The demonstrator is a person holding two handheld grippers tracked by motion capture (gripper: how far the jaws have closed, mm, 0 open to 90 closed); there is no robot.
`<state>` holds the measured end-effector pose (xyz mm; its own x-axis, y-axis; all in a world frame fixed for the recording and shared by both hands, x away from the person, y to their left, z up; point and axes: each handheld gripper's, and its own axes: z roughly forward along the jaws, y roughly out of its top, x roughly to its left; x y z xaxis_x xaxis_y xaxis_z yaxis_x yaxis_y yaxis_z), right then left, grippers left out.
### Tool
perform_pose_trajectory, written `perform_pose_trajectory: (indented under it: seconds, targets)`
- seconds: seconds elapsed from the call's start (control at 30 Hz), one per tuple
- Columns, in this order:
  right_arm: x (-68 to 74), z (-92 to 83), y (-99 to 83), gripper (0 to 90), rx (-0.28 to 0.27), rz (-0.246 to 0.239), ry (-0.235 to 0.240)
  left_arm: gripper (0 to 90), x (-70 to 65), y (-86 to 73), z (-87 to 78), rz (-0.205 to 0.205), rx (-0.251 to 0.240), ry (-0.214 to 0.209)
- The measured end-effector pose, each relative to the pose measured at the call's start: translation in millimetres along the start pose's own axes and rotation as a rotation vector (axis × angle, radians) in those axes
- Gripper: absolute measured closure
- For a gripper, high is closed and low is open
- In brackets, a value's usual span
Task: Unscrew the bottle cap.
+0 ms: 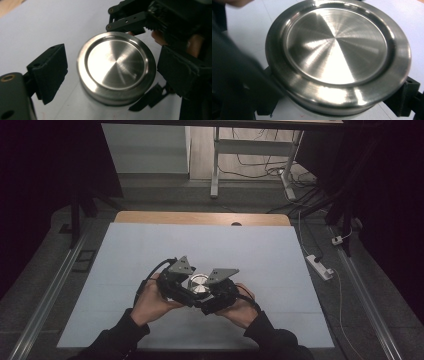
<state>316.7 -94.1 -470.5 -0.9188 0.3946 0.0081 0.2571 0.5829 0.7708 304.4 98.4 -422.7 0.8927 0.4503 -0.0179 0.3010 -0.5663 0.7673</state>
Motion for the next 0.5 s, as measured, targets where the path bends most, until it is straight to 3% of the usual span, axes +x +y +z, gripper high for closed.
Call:
perform_pose_trajectory:
  seconds: [0.07, 0.13, 0.23, 0.37, 0.43, 0.5]
  targets:
    - [0.8, -1.1, 0.5, 15.1, -0.003, 0.000, 0.022, 5.2, 5.2, -1.2, -6.5, 0.055, 0.021, -0.039]
    - [2.3, -1.1, 1.0, 15.1, -0.001, -0.015, 0.049, 6.3, 9.1, -4.5, -12.5, 0.114, 0.016, -0.113]
    - [7.5, 0.3, 2.3, 15.1, 0.001, -0.041, 0.091, 7.9, 11.9, -7.7, -16.4, 0.167, 0.019, -0.181]
    - [15.6, 1.9, 4.0, 15.1, 0.011, -0.099, 0.137, 12.0, 11.9, -11.5, -11.1, 0.205, 0.040, -0.255]
    - [19.0, 2.2, 4.9, 15.1, 0.010, -0.117, 0.149, 14.8, 10.3, -12.5, -5.8, 0.226, 0.067, -0.256]
    - [20.7, 1.8, 5.6, 15.1, 0.008, -0.119, 0.150, 18.4, 8.9, -12.8, -3.1, 0.230, 0.065, -0.258]
